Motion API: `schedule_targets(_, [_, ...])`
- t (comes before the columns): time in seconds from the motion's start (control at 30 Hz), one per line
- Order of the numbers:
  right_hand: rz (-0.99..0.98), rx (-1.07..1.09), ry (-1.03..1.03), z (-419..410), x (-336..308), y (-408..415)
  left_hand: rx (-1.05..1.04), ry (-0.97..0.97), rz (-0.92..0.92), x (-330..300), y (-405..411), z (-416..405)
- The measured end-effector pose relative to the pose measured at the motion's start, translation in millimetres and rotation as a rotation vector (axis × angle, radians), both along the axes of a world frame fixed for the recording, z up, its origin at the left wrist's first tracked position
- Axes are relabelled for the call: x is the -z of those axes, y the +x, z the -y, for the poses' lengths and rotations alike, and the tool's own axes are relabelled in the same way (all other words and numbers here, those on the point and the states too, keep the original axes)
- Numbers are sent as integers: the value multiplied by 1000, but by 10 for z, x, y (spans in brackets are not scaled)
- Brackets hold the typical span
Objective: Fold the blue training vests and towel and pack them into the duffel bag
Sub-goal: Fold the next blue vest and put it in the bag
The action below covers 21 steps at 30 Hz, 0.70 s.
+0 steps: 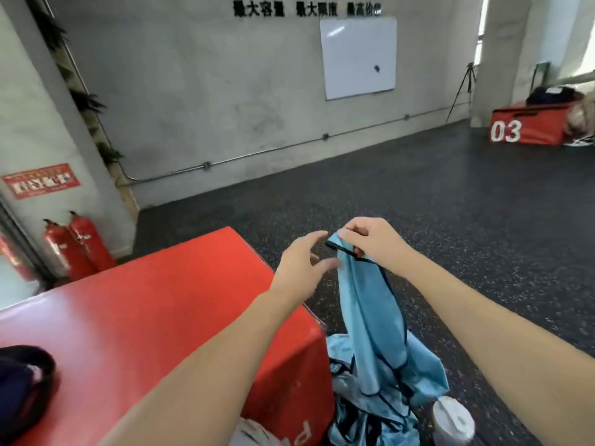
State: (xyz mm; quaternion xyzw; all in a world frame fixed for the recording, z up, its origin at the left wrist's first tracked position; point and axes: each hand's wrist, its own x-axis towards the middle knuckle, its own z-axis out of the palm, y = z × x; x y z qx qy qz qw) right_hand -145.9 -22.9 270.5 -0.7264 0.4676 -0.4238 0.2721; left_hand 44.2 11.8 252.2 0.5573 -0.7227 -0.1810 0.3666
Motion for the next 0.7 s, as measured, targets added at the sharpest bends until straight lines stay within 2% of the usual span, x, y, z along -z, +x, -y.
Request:
schedule_targets(0.13, [-45, -85, -62, -81, -704, 180, -9, -195, 16, -803, 214, -112])
schedule_targets(0.3, [-91, -116, -145, -120, -1569, 410, -53, -388, -75, -1691, 432, -267])
schedule_targets(0.47, [122, -170, -244, -265, -2241, 806, -79, -451, -62, -2444, 655, -372])
schedule_targets(0.6, [216, -211, -281, -285, -2606, 1181, -138, -552, -48, -2875, 933, -494])
schedule_targets(0.7, [63, -154, -389, -341, -2775, 1497, -254, -660, 96, -3152, 1223, -546])
